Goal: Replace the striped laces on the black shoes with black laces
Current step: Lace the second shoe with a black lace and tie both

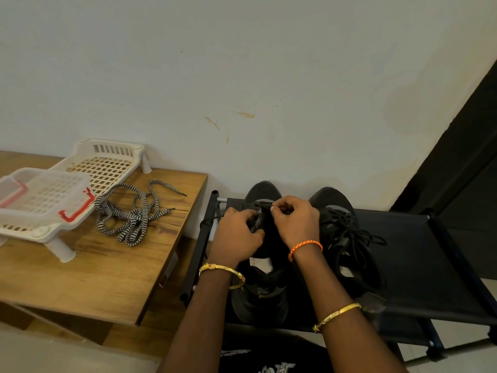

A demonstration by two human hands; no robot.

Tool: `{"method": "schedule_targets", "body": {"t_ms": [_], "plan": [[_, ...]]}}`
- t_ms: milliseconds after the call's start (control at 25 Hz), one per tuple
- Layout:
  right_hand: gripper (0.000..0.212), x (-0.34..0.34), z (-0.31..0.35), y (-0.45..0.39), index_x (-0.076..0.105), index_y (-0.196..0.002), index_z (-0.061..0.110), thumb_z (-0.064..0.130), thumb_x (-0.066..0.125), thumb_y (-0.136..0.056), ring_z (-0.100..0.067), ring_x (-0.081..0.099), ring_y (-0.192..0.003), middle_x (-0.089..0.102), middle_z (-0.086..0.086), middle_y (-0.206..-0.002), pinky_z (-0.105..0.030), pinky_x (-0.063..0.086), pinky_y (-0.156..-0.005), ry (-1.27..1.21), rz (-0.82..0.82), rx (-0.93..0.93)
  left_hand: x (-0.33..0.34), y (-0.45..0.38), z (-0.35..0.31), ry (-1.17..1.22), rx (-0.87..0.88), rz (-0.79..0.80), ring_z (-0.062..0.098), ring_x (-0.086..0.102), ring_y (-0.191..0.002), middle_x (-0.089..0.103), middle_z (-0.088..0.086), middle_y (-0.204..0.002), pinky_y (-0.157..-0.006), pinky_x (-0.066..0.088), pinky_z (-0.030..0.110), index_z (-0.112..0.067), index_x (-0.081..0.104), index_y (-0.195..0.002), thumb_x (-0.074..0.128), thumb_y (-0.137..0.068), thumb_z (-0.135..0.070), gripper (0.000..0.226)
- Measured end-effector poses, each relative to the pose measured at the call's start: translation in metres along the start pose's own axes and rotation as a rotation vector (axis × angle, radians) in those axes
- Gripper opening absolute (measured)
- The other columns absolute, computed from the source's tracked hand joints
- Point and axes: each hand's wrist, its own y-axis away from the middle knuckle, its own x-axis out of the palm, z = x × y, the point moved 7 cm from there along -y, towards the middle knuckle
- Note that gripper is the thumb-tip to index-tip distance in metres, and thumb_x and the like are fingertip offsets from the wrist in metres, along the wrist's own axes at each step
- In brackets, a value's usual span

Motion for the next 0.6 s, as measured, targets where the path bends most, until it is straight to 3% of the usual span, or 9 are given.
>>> {"method": "schedule_targets", "body": {"t_ms": [120,280,440,600], "plan": [[0.018,0.009,0.0,-0.005,0.061,-0.064,0.022,0.015,0.066,-0.08,-0.016,0.06,-0.07,0.066,-0.006,-0.083,-0.026,0.049,-0.066,0.08,0.045,0.068,-0.003,-0.001,0.001,0.022,0.01,-0.02,0.02,0.052,-0.108,0.051,0.006,-0.12,-0.087,0.036,0.02,-0.028,0.051,-0.135,0.057,-0.089,-0.024,0.046],[0.011,0.023,0.003,-0.004,0.069,-0.077,0.017,0.015,0.062,-0.085,-0.02,0.056,-0.081,0.054,-0.011,-0.108,-0.025,0.043,-0.067,0.161,0.111,0.05,-0.003,-0.005,0.008,0.132,-0.026,-0.002,0.021,0.055,-0.107,0.056,0.005,-0.12,-0.096,0.046,0.035,-0.028,0.053,-0.131,0.05,-0.092,-0.022,0.039],[0.012,0.032,-0.008,-0.005,0.068,-0.074,0.019,0.019,0.063,-0.086,-0.027,0.061,-0.1,0.062,-0.012,-0.113,-0.032,0.051,-0.084,0.043,0.142,0.153,-0.005,-0.007,0.015,0.191,-0.053,0.0,0.021,0.053,-0.112,0.054,0.003,-0.122,-0.101,0.042,0.042,-0.031,0.055,-0.129,0.052,-0.092,-0.027,0.037],[0.017,0.037,-0.018,-0.007,0.066,-0.068,0.026,0.02,0.066,-0.084,-0.03,0.053,-0.114,0.06,-0.011,-0.119,-0.043,0.046,-0.097,-0.014,0.203,0.276,-0.004,-0.008,0.016,0.199,-0.047,-0.005,0.022,0.052,-0.114,0.052,0.003,-0.126,-0.102,0.042,0.041,-0.031,0.054,-0.131,0.053,-0.092,-0.03,0.038]]}}
